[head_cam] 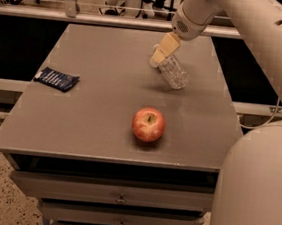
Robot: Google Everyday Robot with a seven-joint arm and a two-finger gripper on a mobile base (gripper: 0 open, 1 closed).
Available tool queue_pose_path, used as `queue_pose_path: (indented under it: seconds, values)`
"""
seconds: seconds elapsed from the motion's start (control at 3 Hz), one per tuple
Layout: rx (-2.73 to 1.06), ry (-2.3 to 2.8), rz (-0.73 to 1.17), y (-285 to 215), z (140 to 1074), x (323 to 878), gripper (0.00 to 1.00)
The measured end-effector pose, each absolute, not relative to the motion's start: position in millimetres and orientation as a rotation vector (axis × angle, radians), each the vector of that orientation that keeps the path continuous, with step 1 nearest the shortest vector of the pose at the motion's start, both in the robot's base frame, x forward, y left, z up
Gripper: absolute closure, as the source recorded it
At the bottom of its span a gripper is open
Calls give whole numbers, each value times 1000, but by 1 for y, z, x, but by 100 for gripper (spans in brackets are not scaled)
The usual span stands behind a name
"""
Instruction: Place water bottle upright
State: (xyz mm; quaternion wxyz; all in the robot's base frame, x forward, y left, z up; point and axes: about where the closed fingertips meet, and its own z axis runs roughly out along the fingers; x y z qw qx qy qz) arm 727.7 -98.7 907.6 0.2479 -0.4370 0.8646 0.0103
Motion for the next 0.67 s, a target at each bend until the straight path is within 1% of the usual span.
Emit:
queue_pose_path:
  seconds: [0.33,0.67]
  values:
    - [-1038,2424,55,-98,897,752,0]
    - [-891,2542,2,-85,880,768,0]
